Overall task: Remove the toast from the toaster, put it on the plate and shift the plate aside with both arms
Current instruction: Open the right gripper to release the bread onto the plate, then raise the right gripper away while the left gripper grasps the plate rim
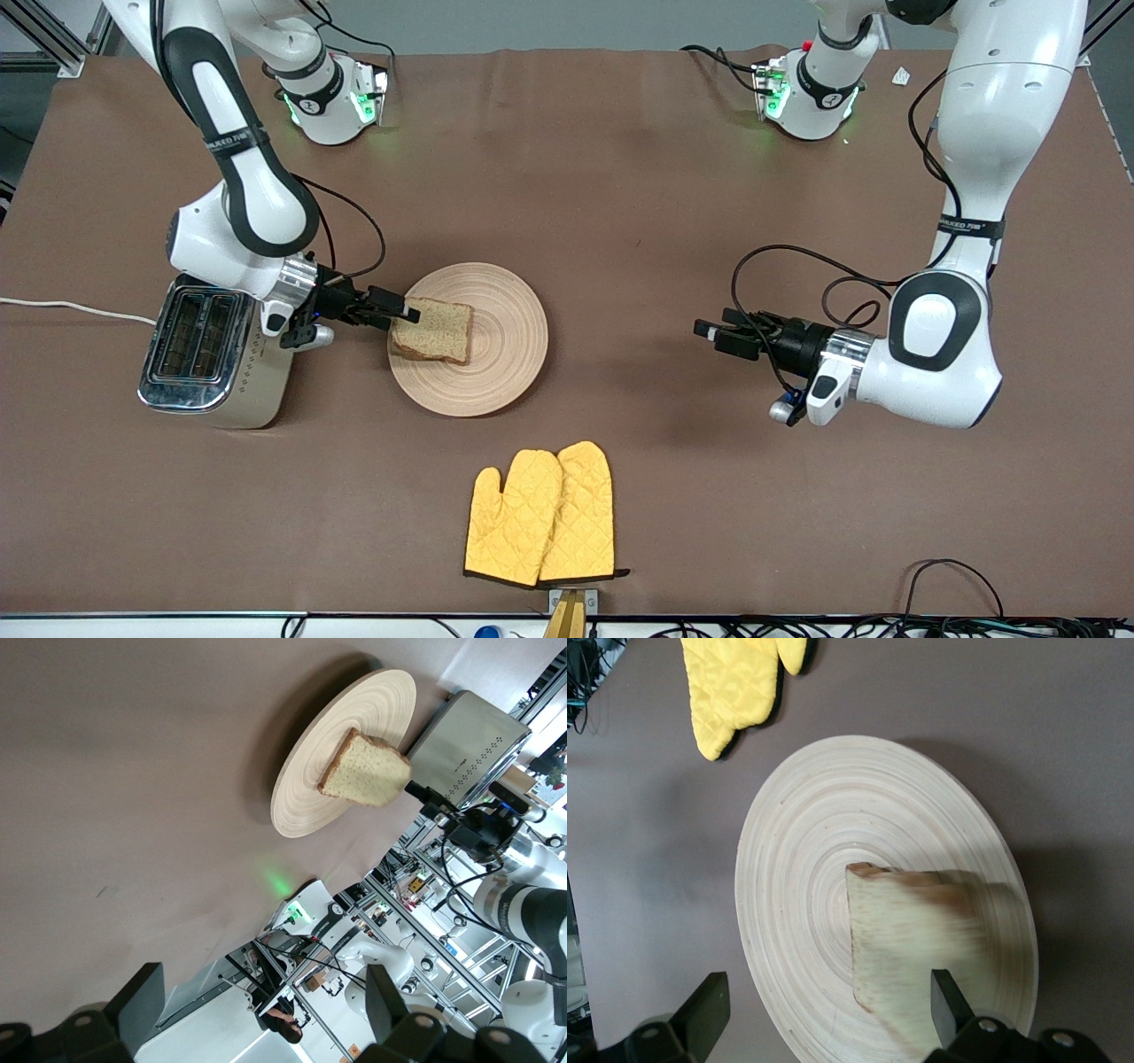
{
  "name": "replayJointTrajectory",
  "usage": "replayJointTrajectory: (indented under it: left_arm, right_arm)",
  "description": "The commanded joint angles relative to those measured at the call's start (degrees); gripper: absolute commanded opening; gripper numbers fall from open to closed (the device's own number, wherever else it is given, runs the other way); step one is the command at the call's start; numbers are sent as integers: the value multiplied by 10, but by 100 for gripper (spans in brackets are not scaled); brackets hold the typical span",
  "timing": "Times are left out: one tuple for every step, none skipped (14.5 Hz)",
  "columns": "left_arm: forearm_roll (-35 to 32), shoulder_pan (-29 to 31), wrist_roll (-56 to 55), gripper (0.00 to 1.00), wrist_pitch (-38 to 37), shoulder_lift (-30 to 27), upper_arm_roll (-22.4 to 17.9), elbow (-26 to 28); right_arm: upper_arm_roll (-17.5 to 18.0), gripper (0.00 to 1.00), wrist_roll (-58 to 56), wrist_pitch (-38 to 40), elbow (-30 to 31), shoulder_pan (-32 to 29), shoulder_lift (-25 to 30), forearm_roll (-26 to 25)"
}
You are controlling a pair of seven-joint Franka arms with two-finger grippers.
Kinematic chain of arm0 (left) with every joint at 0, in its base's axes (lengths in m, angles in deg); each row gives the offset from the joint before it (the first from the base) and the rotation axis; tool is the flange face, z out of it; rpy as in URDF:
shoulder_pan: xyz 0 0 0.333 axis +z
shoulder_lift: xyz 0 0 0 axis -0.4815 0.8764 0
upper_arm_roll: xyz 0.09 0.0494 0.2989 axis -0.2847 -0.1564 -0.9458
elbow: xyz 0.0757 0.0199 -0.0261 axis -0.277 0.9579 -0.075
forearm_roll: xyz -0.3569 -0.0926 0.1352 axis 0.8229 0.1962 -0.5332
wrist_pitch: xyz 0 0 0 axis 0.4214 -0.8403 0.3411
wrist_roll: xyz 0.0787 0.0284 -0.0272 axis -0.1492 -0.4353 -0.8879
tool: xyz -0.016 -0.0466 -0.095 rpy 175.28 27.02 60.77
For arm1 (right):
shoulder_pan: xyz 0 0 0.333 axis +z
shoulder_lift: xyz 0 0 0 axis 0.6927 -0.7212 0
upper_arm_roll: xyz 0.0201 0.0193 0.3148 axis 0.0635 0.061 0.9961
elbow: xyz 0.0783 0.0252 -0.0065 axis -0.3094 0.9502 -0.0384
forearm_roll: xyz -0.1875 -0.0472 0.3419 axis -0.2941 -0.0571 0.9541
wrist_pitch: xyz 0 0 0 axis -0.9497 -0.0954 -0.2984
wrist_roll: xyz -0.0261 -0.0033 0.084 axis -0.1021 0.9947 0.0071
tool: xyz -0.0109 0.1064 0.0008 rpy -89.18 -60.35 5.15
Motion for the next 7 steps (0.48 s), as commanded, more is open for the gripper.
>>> replayJointTrajectory:
  left_arm:
    - [18, -19, 7, 100, 22, 0, 2, 3]
    - [26, -25, 8, 100, 22, 2, 2, 4]
    - [26, -26, 10, 100, 19, 3, 7, 6]
    - [26, -26, 14, 100, 19, 8, 11, 7]
    - [27, -26, 44, 100, 19, 19, 16, 7]
    - [28, -26, 78, 100, 19, 32, 19, 7]
    - [29, -27, 116, 100, 22, 47, 20, 6]
  right_arm:
    - [-2, 100, 9, 6, 19, -23, 36, -36]
    - [-2, 100, 9, 6, 20, -34, 45, -58]
    - [-2, 100, 10, 6, 24, -42, 56, -80]
    - [-2, 100, 10, 10, 28, -54, 70, -107]
    - [-2, 100, 13, 23, 29, -71, 85, -137]
    - [-2, 100, 21, 39, 29, -90, 100, -174]
    - [-2, 100, 38, 56, 27, -114, 116, -224]
